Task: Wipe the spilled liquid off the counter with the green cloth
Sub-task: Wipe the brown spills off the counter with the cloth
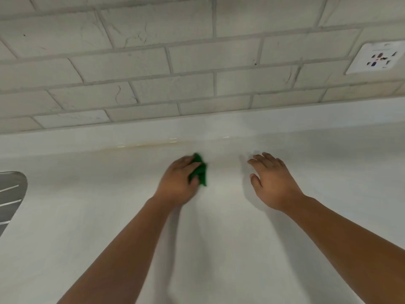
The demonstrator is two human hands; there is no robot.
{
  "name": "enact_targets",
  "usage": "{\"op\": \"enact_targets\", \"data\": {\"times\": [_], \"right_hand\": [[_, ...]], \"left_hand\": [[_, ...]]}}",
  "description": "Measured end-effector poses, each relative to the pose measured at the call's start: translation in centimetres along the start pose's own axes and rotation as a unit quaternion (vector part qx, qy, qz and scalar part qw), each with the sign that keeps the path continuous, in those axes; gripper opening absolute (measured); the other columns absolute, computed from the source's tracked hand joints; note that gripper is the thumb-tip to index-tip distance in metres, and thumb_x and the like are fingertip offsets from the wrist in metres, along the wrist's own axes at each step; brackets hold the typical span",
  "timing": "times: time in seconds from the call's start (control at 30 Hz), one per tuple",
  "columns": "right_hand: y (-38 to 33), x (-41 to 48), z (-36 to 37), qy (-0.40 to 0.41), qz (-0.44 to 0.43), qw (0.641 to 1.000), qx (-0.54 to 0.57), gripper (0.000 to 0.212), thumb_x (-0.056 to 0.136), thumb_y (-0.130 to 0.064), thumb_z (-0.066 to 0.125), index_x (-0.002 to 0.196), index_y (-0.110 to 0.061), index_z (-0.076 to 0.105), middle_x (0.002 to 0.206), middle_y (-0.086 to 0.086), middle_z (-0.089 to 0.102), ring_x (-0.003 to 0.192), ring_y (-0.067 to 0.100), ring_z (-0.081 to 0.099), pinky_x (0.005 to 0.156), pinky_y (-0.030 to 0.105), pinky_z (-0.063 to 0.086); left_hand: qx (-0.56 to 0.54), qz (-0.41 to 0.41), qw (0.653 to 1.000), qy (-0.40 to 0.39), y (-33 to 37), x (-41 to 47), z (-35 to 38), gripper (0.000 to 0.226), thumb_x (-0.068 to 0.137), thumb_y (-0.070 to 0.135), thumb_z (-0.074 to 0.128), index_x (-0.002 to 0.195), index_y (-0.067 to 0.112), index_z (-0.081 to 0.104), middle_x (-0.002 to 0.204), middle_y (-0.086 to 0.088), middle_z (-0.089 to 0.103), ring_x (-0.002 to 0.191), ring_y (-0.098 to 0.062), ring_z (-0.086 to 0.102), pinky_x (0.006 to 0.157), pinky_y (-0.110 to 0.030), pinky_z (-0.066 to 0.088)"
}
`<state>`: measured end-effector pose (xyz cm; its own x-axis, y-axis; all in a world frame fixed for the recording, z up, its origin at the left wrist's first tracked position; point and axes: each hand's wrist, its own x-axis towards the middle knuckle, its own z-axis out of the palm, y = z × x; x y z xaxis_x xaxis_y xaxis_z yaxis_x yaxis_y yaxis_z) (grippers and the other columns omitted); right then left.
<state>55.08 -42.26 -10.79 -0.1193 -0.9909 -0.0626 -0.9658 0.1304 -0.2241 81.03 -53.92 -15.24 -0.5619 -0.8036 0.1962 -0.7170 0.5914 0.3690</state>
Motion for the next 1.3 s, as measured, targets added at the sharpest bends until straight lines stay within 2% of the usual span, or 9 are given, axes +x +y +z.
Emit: {"op": "enact_targets", "data": {"times": [0.2,0.37,0.63,0.77,0.93,1.03,1.17,1.2,1.3], "right_hand": [[0.3,1.1,0.1,0.006,-0.029,1.000,0.007,0.074,0.086,-0.047,0.009,0.145,-0.018,0.044,0.154,0.004,0.040,0.148,0.026,0.025,0.120,0.047,0.020],[-1.3,2.4,0.2,-0.001,-0.053,0.999,0.005,0.064,0.091,-0.041,0.020,0.147,-0.020,0.041,0.157,0.003,0.035,0.150,0.024,0.019,0.122,0.043,0.014],[-2.7,3.7,0.5,0.012,-0.063,0.998,0.023,0.052,0.098,-0.035,0.030,0.146,-0.019,0.043,0.157,0.002,0.036,0.150,0.024,0.019,0.122,0.042,0.013],[-3.0,3.3,0.5,0.014,-0.055,0.998,0.027,0.050,0.099,-0.034,0.032,0.145,-0.020,0.043,0.156,0.002,0.037,0.149,0.024,0.021,0.122,0.042,0.014],[-3.7,2.8,0.3,0.007,-0.039,0.999,0.028,0.054,0.096,-0.034,0.028,0.146,-0.020,0.043,0.157,0.002,0.036,0.149,0.023,0.020,0.122,0.042,0.014],[-4.9,2.3,0.7,0.017,-0.037,0.999,0.032,0.050,0.098,-0.030,0.035,0.146,-0.017,0.043,0.156,0.004,0.038,0.148,0.025,0.023,0.121,0.042,0.017],[-8.4,2.3,1.8,0.024,-0.034,0.996,0.077,0.052,0.100,-0.026,0.045,0.150,-0.014,0.037,0.158,0.008,0.033,0.148,0.025,0.022,0.122,0.037,0.016],[-9.7,2.5,2.2,0.023,-0.038,0.995,0.089,0.054,0.100,-0.028,0.045,0.151,-0.013,0.035,0.159,0.009,0.031,0.149,0.026,0.022,0.122,0.037,0.016],[-14.0,3.9,4.1,0.013,-0.055,0.993,0.099,0.059,0.100,-0.032,0.044,0.154,-0.012,0.028,0.160,0.012,0.025,0.149,0.029,0.020,0.123,0.039,0.016]], "left_hand": [[0.094,-0.323,0.939,0.072,-12.4,-5.8,-6.1,0.046,0.095,0.021,0.050,0.140,0.011,0.052,0.142,-0.015,0.052,0.129,-0.036,0.042,0.111,-0.045,0.037],[0.117,-0.445,0.883,0.086,-18.2,-4.2,-8.4,0.045,0.092,0.026,0.045,0.134,0.011,0.052,0.130,-0.016,0.055,0.119,-0.041,0.048,0.097,-0.048,0.045],[0.129,-0.374,0.916,0.059,-13.0,3.9,-4.7,0.042,0.091,0.034,0.045,0.117,0.005,0.058,0.113,-0.021,0.061,0.107,-0.038,0.054,0.087,-0.042,0.047],[0.119,-0.253,0.959,0.052,-5.5,5.5,-0.8,0.051,0.081,0.035,0.034,0.108,0.005,0.065,0.107,-0.019,0.066,0.104,-0.036,0.056,0.082,-0.040,0.046],[0.003,-0.089,0.996,-0.011,1.0,7.2,1.1,0.039,0.096,0.022,0.047,0.132,0.012,0.059,0.134,-0.011,0.059,0.124,-0.027,0.050,0.102,-0.034,0.040],[-0.230,-0.136,0.963,-0.044,2.2,7.0,-1.2,0.035,0.099,0.016,0.043,0.129,0.021,0.061,0.122,-0.002,0.065,0.107,-0.018,0.057,0.093,-0.027,0.045],[-0.564,-0.312,0.764,-0.030,1.1,5.0,-4.1,0.027,0.101,0.015,0.043,0.106,0.022,0.069,0.104,-0.007,0.072,0.097,-0.024,0.067,0.090,-0.037,0.054],[-0.554,-0.324,0.766,-0.020,0.0,4.6,-4.4,0.028,0.100,0.014,0.045,0.108,0.020,0.070,0.103,-0.007,0.072,0.097,-0.025,0.068,0.091,-0.039,0.056],[-0.423,-0.299,0.855,0.033,-4.4,3.4,-5.3,0.032,0.093,0.008,0.050,0.106,0.025,0.073,0.100,0.001,0.073,0.094,-0.021,0.069,0.090,-0.040,0.057]]}}
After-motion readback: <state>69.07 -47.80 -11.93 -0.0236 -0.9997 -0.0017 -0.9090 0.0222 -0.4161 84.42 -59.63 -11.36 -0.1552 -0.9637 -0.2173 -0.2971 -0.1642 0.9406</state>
